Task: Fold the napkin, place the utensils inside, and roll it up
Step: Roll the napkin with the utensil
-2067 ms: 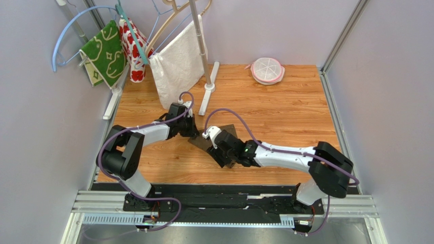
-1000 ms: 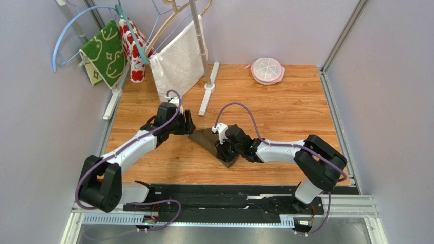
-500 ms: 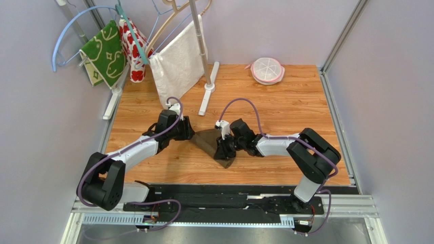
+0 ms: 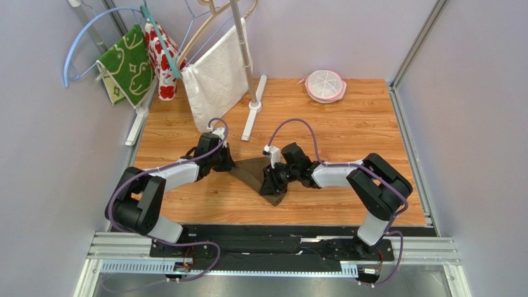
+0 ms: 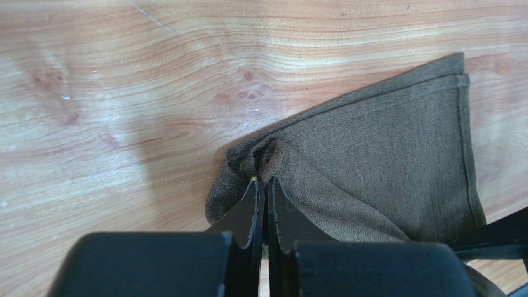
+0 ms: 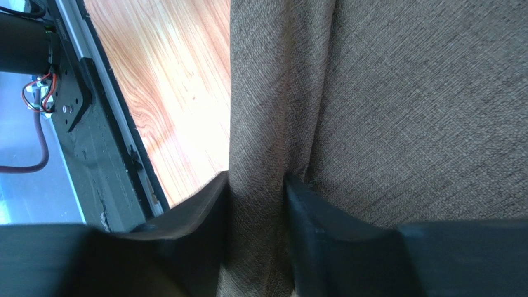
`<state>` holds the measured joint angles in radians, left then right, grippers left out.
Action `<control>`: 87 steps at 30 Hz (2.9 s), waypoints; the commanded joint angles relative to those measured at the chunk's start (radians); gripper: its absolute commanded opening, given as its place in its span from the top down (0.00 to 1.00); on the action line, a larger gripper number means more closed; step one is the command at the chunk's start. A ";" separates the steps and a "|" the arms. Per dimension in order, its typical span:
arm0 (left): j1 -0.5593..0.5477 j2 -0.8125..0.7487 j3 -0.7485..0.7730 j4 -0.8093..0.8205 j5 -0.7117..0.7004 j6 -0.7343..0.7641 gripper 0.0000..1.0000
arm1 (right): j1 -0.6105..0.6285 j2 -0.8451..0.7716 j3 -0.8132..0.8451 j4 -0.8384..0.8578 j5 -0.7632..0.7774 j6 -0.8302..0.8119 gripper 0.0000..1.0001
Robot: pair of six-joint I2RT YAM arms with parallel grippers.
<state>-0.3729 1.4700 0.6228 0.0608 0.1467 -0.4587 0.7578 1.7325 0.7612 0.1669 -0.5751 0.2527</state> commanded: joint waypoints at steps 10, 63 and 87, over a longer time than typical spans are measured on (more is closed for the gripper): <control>-0.004 0.156 0.135 -0.119 0.068 0.048 1.00 | 0.032 -0.247 0.116 -0.449 0.291 -0.098 0.44; -0.004 -0.013 0.215 -0.236 0.015 0.043 0.43 | 0.157 0.052 0.066 -0.193 0.405 -0.079 0.77; -0.003 -0.186 -0.051 0.100 -0.013 0.032 0.43 | -0.087 0.163 -0.034 -0.004 -0.078 0.082 0.85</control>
<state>-0.3763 1.2648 0.5812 0.0368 0.1101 -0.4240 0.6758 1.8217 0.7879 0.3134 -0.6121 0.3309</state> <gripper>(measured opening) 0.581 0.232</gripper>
